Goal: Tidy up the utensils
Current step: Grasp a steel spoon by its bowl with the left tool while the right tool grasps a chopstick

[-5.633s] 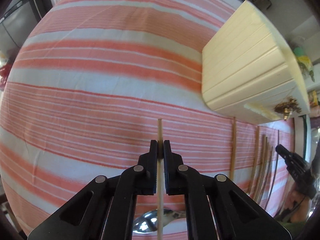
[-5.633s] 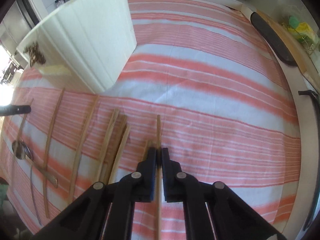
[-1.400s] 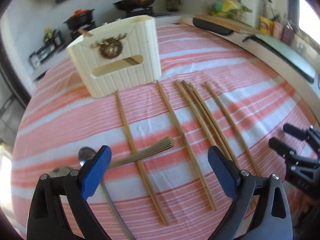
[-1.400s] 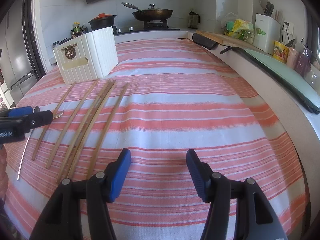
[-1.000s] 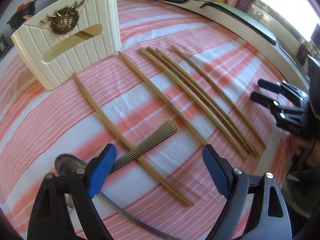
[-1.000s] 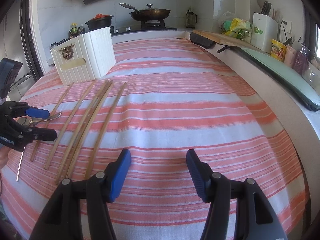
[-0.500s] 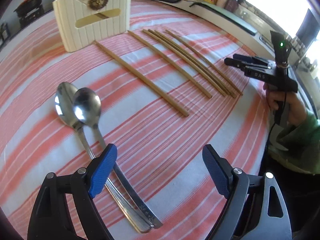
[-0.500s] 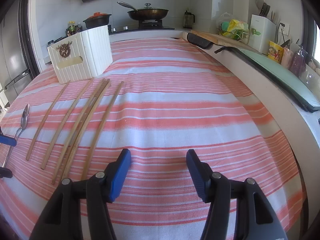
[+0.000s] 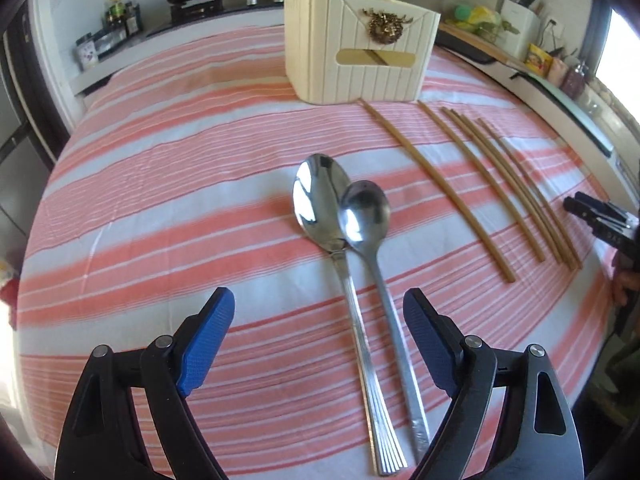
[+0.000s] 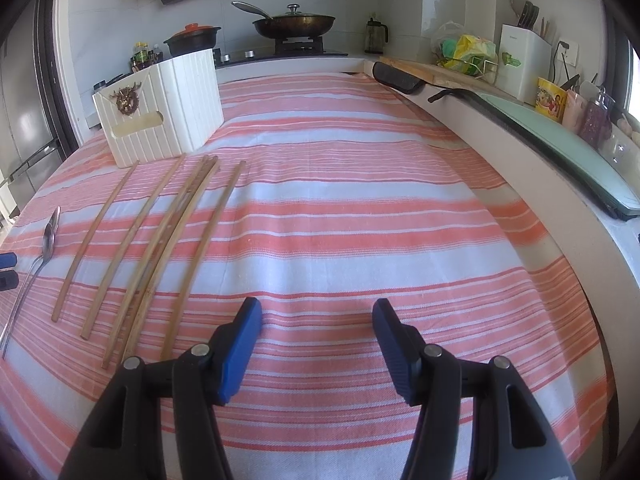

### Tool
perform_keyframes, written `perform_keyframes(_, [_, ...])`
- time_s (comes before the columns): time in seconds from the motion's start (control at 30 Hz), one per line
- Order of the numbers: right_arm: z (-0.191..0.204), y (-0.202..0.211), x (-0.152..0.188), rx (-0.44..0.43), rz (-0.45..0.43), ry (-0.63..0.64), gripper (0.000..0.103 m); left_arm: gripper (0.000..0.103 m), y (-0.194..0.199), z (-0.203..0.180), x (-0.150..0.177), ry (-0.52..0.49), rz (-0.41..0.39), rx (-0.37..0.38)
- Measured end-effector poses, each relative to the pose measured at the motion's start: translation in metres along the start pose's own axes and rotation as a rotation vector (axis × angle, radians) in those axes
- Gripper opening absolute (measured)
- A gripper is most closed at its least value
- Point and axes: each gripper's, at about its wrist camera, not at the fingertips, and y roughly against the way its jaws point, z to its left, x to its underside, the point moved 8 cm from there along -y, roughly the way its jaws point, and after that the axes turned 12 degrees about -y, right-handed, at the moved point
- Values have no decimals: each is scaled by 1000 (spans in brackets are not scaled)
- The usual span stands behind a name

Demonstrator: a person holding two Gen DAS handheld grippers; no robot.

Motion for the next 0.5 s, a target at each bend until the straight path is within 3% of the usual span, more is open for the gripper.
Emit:
perform_keyframes(0.13, [1,1,-1,-11,12,-5,59,87,-2,13,7,29,8,-43])
perform_keyframes(0.33, [35,12,-9,-143,80,23,57,86,-10,11,11,13,28,-67])
perform_keyframes(0.43, [57,7,-10,-181,128,61,37,88,-11,7,7,-7,15,-85])
perform_keyframes(0.5, [68,-1,-8,-179,163,92,32,88,-13,11,5,7,17,-90])
